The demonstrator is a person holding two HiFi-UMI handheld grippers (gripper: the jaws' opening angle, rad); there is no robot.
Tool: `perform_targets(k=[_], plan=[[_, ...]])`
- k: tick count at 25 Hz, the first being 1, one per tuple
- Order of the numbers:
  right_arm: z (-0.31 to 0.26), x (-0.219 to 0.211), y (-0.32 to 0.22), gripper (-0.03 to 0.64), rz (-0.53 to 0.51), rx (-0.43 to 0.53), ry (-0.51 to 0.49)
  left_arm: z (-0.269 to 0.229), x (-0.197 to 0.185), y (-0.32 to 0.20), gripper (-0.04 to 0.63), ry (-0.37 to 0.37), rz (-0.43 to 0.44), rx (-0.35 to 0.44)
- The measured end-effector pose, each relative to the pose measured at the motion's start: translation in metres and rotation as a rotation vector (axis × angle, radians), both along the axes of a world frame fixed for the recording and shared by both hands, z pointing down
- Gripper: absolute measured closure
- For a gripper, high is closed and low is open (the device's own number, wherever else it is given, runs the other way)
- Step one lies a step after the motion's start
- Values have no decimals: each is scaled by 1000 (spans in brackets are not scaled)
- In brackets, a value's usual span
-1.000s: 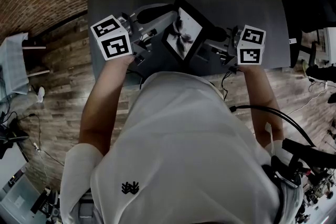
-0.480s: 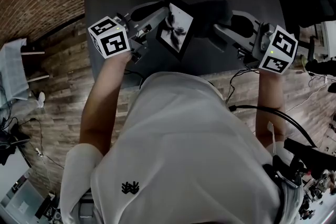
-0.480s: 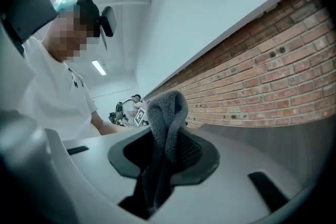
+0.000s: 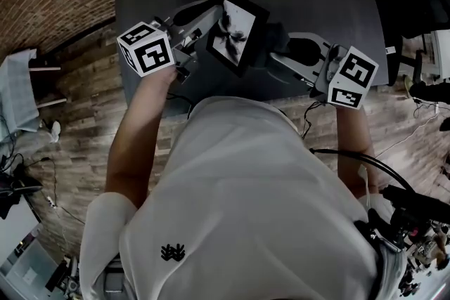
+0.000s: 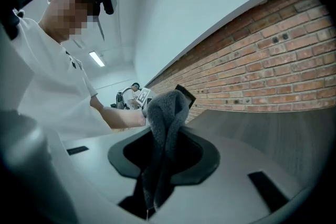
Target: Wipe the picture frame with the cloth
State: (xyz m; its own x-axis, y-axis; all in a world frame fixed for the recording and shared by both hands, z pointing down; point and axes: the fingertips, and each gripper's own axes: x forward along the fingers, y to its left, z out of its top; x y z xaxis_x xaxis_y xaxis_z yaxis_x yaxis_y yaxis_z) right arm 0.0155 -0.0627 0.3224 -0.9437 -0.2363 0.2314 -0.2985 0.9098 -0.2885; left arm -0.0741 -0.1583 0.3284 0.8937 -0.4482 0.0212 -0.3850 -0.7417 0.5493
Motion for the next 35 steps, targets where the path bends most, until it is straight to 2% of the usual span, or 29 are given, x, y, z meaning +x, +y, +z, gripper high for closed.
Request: perform_targets(k=[3,6,10,16,20,25,29,35], plan=[[15,-6,8,512,-25,-8,44,0,-7,-7,520,-7,-41,-10],[8,1,-1,512,12,15,52,4,-12,-14,520,-40,-68,-18],[-19,11,-20,511,74,95,56,14,-13,-15,520,-74,-75,-30],[-21,2,-15,512,33,179,172,21,-9,-20,520,-106,-109,-44],[6,-12,2,512,-26,135,244,19,-16,-30,520,-113,-171,-56],[43,-21,22,512,-84,44,282,13,-22,-37,520,-120,-237,-55],[36,-9,12,512,-36,52,274,18,-24,-40,518,-142,-250,-64],[-17,10,-21,512,73,184,226,36,-20,-34,519,-232,-238,-65]])
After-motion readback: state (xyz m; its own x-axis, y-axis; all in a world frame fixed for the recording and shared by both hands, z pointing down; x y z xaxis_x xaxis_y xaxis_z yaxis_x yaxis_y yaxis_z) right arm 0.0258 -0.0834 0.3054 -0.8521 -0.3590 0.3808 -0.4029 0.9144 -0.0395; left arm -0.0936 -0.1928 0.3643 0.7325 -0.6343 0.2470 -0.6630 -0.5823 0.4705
